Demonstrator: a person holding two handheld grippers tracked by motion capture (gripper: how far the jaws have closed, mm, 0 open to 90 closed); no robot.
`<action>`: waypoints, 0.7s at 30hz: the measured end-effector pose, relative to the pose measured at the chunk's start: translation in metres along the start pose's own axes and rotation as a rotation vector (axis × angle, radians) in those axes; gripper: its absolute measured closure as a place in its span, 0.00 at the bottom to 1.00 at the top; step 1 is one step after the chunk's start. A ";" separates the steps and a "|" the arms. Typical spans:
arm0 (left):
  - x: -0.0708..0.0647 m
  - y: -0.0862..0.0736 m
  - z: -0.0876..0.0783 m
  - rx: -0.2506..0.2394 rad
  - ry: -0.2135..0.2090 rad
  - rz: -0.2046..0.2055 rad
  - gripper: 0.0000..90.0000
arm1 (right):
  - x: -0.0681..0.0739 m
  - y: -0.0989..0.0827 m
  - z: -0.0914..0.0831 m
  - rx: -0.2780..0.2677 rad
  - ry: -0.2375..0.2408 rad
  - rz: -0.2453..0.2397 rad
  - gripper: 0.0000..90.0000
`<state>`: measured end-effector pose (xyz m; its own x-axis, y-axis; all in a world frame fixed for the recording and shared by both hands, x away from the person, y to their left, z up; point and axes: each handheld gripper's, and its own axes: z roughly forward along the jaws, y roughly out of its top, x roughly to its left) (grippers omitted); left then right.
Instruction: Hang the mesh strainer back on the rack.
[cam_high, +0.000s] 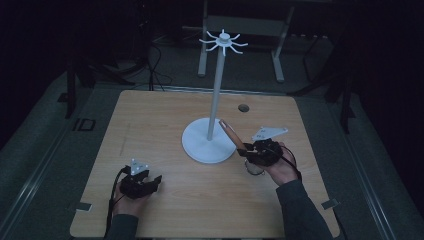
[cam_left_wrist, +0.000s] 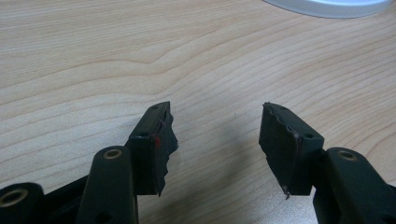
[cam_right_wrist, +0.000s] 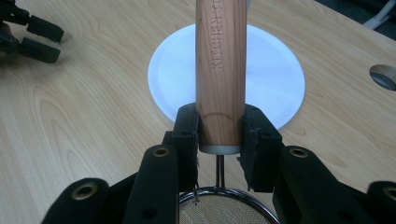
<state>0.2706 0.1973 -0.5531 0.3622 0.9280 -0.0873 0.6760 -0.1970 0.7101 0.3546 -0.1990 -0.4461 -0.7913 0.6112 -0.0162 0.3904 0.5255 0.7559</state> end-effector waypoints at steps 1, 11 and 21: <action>0.000 0.000 0.000 0.000 0.000 0.000 0.49 | 0.000 0.001 0.000 -0.001 0.001 0.001 0.78; 0.000 0.000 0.000 0.002 0.001 0.011 0.49 | 0.000 0.007 -0.004 -0.038 -0.002 0.027 0.78; 0.000 0.000 0.001 0.003 0.000 0.011 0.49 | -0.001 0.015 -0.010 -0.080 -0.010 0.045 0.78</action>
<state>0.2709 0.1969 -0.5538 0.3695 0.9258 -0.0799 0.6743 -0.2079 0.7086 0.3567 -0.1975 -0.4281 -0.7689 0.6392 0.0129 0.3862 0.4484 0.8061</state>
